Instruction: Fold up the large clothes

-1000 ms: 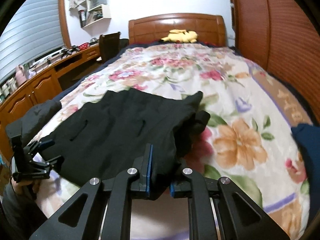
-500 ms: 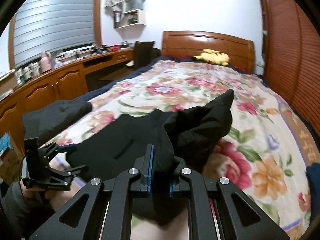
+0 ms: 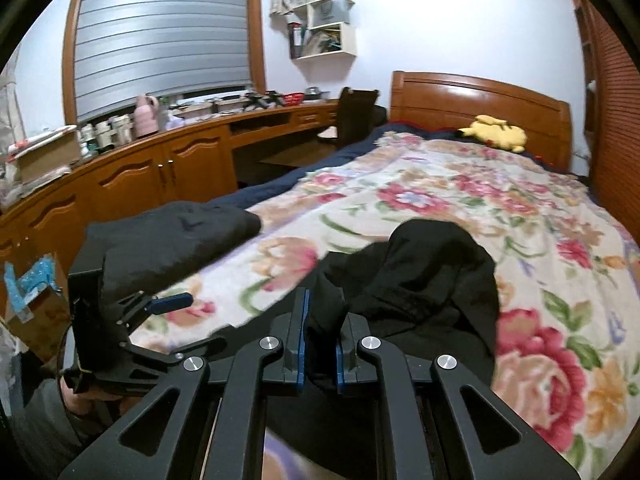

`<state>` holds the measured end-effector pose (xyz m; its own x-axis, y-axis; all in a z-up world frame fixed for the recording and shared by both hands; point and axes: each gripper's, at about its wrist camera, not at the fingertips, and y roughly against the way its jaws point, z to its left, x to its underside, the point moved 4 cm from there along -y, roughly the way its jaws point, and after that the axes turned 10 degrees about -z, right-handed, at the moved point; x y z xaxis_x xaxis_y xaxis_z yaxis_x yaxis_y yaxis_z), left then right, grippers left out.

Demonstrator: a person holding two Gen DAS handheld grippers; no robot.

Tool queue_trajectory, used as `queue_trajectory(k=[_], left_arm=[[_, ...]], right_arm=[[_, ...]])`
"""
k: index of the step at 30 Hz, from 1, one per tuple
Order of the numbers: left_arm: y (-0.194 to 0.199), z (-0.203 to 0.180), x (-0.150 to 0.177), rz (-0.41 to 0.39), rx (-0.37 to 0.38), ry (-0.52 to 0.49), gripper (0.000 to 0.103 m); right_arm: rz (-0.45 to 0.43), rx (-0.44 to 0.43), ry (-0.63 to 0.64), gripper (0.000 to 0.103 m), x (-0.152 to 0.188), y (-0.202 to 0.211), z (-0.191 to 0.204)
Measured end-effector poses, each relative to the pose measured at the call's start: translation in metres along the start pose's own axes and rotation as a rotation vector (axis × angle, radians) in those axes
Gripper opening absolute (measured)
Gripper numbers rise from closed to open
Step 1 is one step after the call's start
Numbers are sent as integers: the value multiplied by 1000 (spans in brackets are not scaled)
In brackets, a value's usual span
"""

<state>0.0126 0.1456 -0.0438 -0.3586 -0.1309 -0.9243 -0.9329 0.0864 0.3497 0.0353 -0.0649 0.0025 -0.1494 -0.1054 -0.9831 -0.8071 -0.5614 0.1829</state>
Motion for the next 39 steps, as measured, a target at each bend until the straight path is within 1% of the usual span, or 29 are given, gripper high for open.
queue_trajectory(k=[5,6,8,11,13,15,16,17,18,19,21,24,27,28,29,32,35,37,39], left_arm=[[1,17,-1,-6,-28,37,91],[2,18,1,-5,-31,43,91],[0,21,1,-2,-38,51,91],[-2,20,2,3,-42,49,91],[-3,18,2,3,-39,41,91],[-3,16,2,1,-34,35,91],[-4,14,2,0,-32,31,91],[-3,12,2,0,-29,29,91],[-4,10,3,1,-28,26,91],[-5,8,3,1,-26,21,91],[-5,3,2,-3,-23,14,91],[-2,-2,1,-16,-16,9,91],[-1,-8,0,-28,-4,5,91],[0,-10,0,-30,-3,0,91],[0,-12,0,-31,-2,-4,91],[0,-16,1,-31,5,-10,91],[-1,-20,2,-28,6,-22,91],[-3,-21,4,-24,3,-30,91],[-4,-21,5,-16,-5,-35,91]], right_arm=[[27,-74,-12,10,2,-24,2],[33,-80,-21,10,4,-25,1],[54,-65,-37,10,13,-29,-8],[81,-70,-59,13,26,-36,-22],[98,-66,-71,19,29,-38,-30],[110,-76,-79,36,29,-33,-37],[108,-82,-74,42,26,-29,-37],[98,-83,-60,51,23,-23,-39],[83,-82,-42,56,19,-17,-42],[68,-78,-23,56,16,-12,-38],[36,-55,15,57,13,3,-46],[5,21,48,56,12,16,-70],[31,106,58,56,22,13,-102],[44,122,51,52,28,10,-110],[68,140,43,47,35,4,-119],[118,179,37,45,55,-11,-134],[174,157,19,44,70,-35,-131],[169,160,36,44,77,-45,-129],[162,164,23,44,82,-45,-124]])
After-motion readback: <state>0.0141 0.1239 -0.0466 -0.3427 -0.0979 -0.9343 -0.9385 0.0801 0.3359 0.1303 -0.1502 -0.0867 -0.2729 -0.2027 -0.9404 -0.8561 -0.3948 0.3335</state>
